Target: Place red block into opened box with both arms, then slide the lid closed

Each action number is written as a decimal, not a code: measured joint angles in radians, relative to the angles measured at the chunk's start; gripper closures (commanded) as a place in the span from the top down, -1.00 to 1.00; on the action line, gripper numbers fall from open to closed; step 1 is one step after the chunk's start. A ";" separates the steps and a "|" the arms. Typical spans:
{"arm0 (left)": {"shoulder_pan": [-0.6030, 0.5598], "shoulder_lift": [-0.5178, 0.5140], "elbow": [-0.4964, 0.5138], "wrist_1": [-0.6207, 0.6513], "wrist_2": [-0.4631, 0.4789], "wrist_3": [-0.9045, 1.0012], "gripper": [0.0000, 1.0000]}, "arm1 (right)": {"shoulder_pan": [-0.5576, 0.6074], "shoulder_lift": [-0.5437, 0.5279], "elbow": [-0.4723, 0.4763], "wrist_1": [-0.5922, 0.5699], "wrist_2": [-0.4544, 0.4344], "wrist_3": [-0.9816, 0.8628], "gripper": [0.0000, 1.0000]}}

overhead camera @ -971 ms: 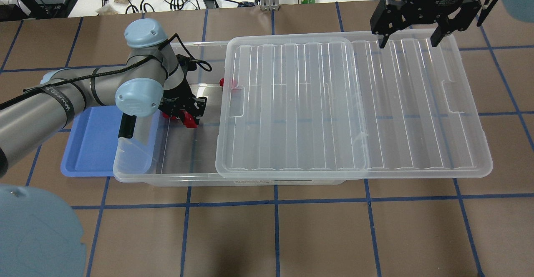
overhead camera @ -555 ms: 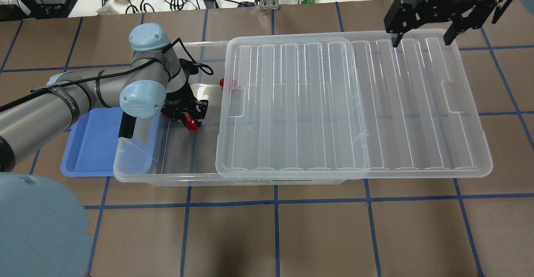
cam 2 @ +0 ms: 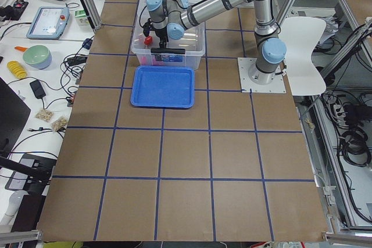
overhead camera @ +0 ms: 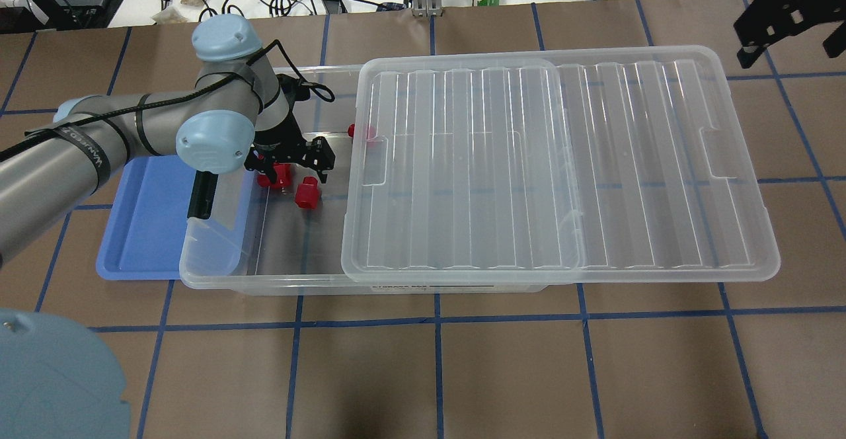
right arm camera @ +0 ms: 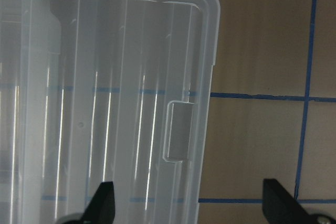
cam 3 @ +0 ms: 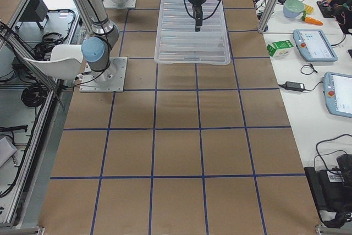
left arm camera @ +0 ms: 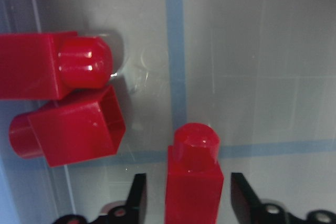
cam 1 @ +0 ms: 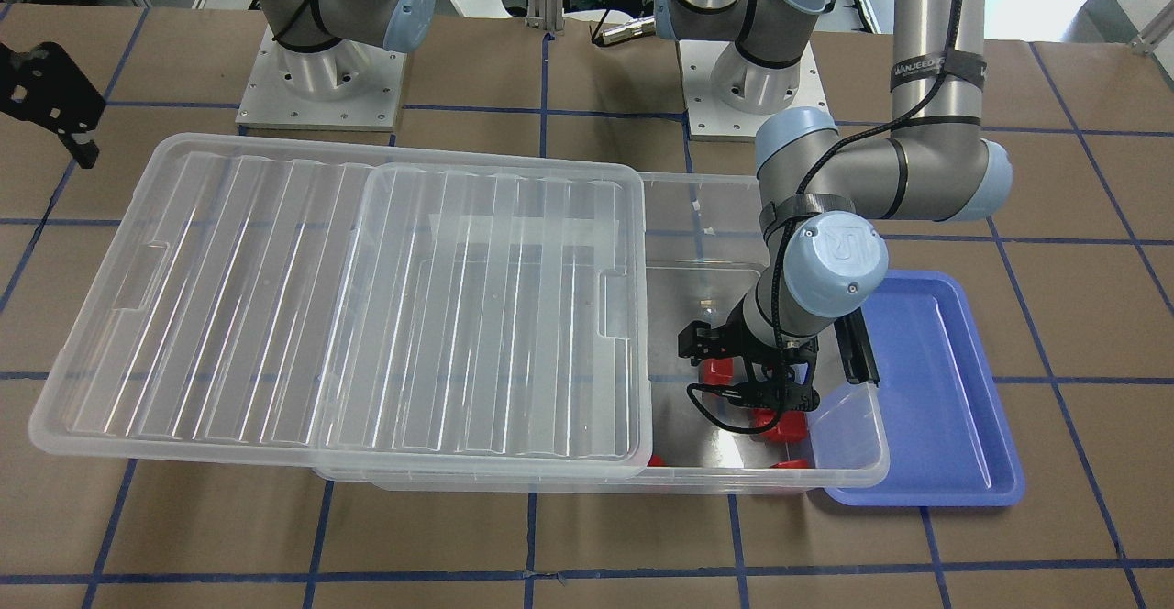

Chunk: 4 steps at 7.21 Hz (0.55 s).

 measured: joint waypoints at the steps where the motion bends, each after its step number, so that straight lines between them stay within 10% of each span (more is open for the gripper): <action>1: 0.003 0.029 0.087 -0.132 0.001 0.000 1.00 | -0.059 0.000 0.005 0.000 0.003 -0.050 1.00; 4: 0.003 0.152 0.266 -0.435 0.003 -0.001 1.00 | -0.132 0.029 0.053 -0.044 0.004 -0.084 1.00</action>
